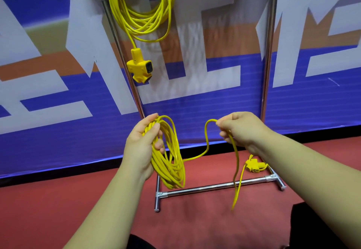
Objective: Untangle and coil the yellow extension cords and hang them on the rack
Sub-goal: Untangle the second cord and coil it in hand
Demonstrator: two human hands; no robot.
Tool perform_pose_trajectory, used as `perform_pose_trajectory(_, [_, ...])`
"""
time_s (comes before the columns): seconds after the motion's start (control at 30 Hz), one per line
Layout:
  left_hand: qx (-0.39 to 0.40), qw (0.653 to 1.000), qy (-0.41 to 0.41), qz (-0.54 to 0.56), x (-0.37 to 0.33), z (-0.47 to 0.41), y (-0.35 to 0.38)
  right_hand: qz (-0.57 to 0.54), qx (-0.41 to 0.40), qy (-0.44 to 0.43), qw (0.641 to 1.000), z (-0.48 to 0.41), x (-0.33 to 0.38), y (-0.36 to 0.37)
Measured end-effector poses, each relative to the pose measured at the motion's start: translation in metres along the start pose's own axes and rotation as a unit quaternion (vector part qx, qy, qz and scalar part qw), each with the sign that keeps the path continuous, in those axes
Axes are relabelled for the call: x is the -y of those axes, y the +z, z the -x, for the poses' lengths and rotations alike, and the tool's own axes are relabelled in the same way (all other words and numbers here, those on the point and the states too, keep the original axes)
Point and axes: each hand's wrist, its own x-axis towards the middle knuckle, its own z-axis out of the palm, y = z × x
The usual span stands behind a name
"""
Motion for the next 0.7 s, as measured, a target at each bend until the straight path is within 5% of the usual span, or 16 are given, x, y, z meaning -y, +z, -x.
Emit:
perform_pose_trajectory(0.27, [0.087,0.994,-0.062,-0.010,0.014,0.022,0.035,0.007,0.002,-0.010,1.000,0.000,0.005,-0.002])
perform_pose_trajectory(0.7, [0.065,0.992,-0.048,-0.097,0.031,0.019,0.049,-0.046,0.092,0.029,0.994,0.000,0.025,0.000])
